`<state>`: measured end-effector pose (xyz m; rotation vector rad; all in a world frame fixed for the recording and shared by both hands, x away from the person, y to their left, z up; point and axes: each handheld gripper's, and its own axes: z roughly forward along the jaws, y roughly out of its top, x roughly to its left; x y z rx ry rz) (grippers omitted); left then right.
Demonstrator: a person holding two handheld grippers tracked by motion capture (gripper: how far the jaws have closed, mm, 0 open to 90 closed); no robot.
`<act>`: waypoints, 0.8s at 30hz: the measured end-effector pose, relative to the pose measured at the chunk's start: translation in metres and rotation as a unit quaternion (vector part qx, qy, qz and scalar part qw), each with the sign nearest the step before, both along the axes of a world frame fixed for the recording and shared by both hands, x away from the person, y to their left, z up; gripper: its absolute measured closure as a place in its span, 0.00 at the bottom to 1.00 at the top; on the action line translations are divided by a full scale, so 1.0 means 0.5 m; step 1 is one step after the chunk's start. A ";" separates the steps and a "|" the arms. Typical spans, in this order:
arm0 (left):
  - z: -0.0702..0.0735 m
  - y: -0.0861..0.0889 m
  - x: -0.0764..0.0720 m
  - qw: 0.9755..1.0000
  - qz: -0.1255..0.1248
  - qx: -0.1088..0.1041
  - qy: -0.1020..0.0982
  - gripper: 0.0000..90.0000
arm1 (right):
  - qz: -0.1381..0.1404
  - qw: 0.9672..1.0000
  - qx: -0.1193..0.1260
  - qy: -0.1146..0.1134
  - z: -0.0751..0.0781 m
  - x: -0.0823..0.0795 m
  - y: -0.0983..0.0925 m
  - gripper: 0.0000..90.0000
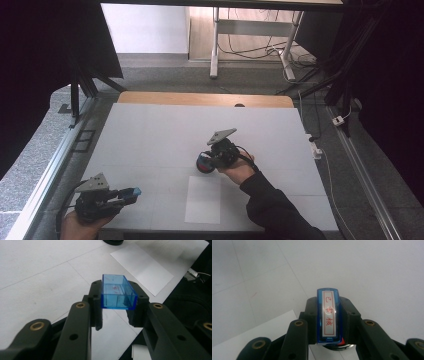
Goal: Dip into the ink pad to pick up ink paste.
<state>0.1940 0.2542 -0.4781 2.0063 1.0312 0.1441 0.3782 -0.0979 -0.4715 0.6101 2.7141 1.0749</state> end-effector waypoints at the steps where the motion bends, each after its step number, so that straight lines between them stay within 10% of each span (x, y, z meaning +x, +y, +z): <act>1: 0.000 0.000 0.000 1.000 0.000 0.000 0.000 0.76 | 0.001 1.000 0.002 0.000 0.002 -0.002 -0.002 0.78; 24: -0.001 0.000 0.001 1.000 -0.002 -0.002 0.003 0.76 | 0.004 0.999 0.039 0.012 0.036 -0.033 -0.027 0.78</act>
